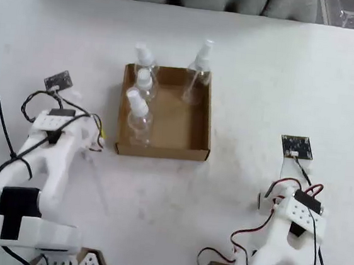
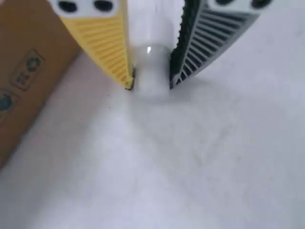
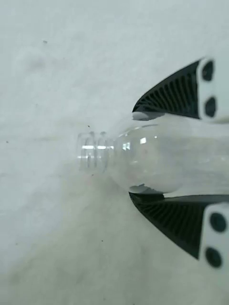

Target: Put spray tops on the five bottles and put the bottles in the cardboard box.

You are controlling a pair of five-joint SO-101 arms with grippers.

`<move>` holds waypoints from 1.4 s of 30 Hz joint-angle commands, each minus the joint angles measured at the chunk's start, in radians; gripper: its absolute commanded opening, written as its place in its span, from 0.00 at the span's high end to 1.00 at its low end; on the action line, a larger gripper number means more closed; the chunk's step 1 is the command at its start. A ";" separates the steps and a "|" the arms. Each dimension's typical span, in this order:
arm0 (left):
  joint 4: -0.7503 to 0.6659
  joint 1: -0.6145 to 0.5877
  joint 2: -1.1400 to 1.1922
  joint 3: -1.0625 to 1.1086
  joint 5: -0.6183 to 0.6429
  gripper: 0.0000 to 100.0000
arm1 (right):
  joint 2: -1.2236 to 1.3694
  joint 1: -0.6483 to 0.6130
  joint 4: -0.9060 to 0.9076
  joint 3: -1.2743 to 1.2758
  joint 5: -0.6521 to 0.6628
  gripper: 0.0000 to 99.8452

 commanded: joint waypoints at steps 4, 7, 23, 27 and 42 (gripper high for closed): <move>-0.018 0.004 -0.005 -0.049 0.009 0.98 | -0.025 -0.007 -0.016 -0.009 0.012 0.99; 0.031 -0.033 -0.008 -0.084 0.009 0.98 | -0.038 -0.007 -0.039 -0.049 0.002 0.99; 0.404 -0.091 -0.674 -0.267 0.002 0.98 | -0.156 -0.042 -0.074 -0.299 0.002 0.99; 0.457 -0.024 -0.814 -0.351 -0.002 0.98 | -0.360 -0.053 -0.071 -0.295 -0.140 0.99; 0.454 0.008 -0.929 -0.769 -0.278 0.98 | -1.003 -0.665 -0.010 -0.295 -0.453 0.99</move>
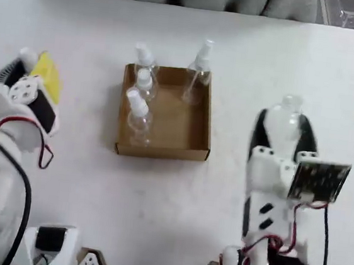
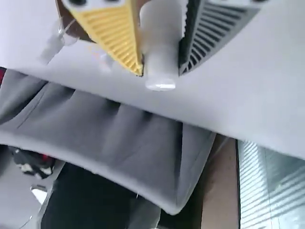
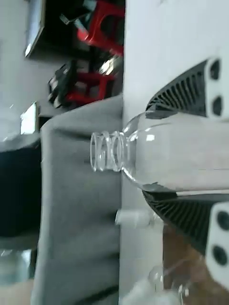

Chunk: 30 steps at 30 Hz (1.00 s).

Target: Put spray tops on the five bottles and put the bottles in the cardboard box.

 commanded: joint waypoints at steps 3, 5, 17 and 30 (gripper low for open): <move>-0.021 0.010 -0.021 -0.242 -0.080 0.98 | -0.145 -0.433 -0.005 -0.048 -0.015 0.99; -0.052 0.008 -0.025 -0.290 -0.101 0.98 | -0.189 -0.591 -0.054 -0.031 -0.014 0.99; -0.203 0.010 -0.031 -0.500 -0.094 0.98 | -0.208 -0.777 -0.128 0.092 -0.005 0.99; -0.350 0.148 0.205 -0.503 0.253 0.98 | -0.208 -0.782 -0.120 0.236 -0.006 0.99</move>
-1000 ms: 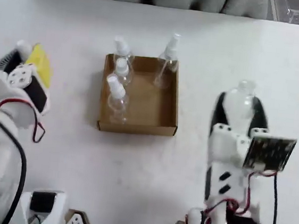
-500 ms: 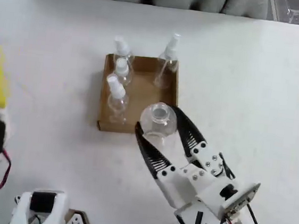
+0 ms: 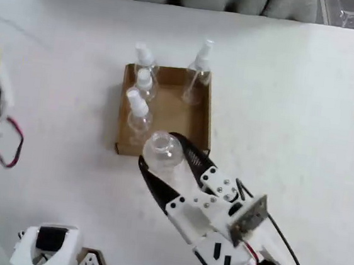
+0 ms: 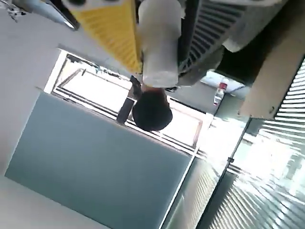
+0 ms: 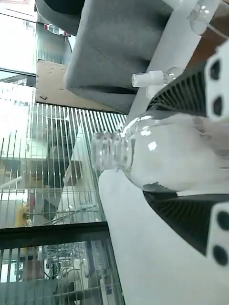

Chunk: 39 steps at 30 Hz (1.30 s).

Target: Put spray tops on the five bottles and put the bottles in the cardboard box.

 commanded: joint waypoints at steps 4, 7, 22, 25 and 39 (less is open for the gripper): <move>0.020 0.315 0.077 -0.017 0.072 0.98 | -0.007 -0.008 -0.033 0.018 0.000 0.99; 0.071 0.415 0.076 -0.017 0.069 0.98 | -0.007 -0.008 -0.027 0.018 0.000 0.99; 0.098 0.446 0.073 0.068 0.072 0.98 | -0.007 -0.002 -0.030 0.021 0.000 0.99; 0.098 0.449 0.054 0.069 0.074 0.98 | -0.007 -0.002 -0.027 0.021 0.000 0.99; 0.126 0.561 -0.081 0.189 0.068 0.98 | -0.007 -0.002 -0.025 0.023 0.000 0.99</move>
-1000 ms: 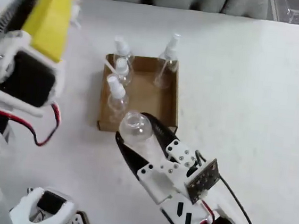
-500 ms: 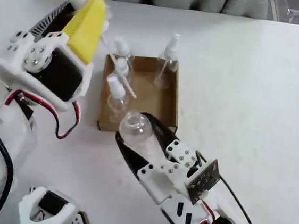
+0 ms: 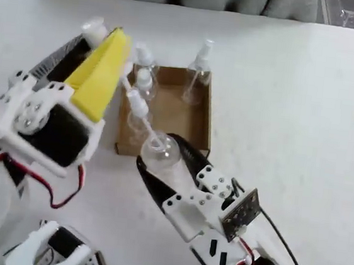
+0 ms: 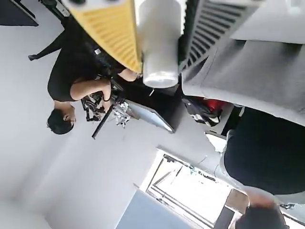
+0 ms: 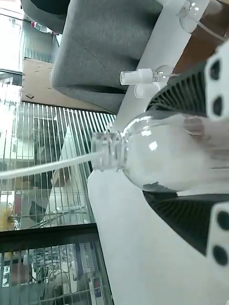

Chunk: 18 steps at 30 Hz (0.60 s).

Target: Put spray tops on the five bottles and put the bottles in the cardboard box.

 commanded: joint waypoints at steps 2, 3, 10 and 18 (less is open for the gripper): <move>-0.002 0.010 -0.005 0.008 0.002 0.98 | -0.007 -0.002 -0.021 -0.006 0.000 0.99; -0.002 0.010 -0.005 0.008 0.002 0.98 | -0.007 -0.001 -0.021 -0.006 0.000 0.99; -0.061 -0.068 -0.005 0.002 0.000 0.98 | -0.007 -0.001 -0.019 -0.006 0.000 0.99; -0.058 -0.071 -0.004 0.009 0.000 0.98 | -0.007 -0.001 -0.019 -0.006 0.000 0.99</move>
